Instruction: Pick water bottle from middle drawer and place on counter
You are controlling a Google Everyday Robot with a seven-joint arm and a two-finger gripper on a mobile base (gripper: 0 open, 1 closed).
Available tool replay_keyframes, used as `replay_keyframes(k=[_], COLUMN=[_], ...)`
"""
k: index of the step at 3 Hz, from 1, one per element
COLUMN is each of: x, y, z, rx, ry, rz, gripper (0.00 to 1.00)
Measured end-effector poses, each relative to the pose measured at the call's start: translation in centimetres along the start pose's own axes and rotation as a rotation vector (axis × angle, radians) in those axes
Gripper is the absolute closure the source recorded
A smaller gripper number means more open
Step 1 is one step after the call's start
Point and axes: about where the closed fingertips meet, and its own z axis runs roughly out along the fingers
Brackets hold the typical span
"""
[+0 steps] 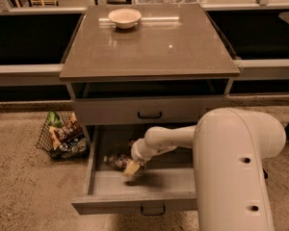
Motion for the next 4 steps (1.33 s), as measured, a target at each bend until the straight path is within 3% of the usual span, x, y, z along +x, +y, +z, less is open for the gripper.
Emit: replay_keyframes(k=[3,4], x=[-0.6,-1.3], y=[0.3,0.1], z=[2.5,1.1], rx=[-0.043,-0.043], ry=[-0.027,-0.11], rz=[-0.008,-0.021], gripper=[0.88,1.0])
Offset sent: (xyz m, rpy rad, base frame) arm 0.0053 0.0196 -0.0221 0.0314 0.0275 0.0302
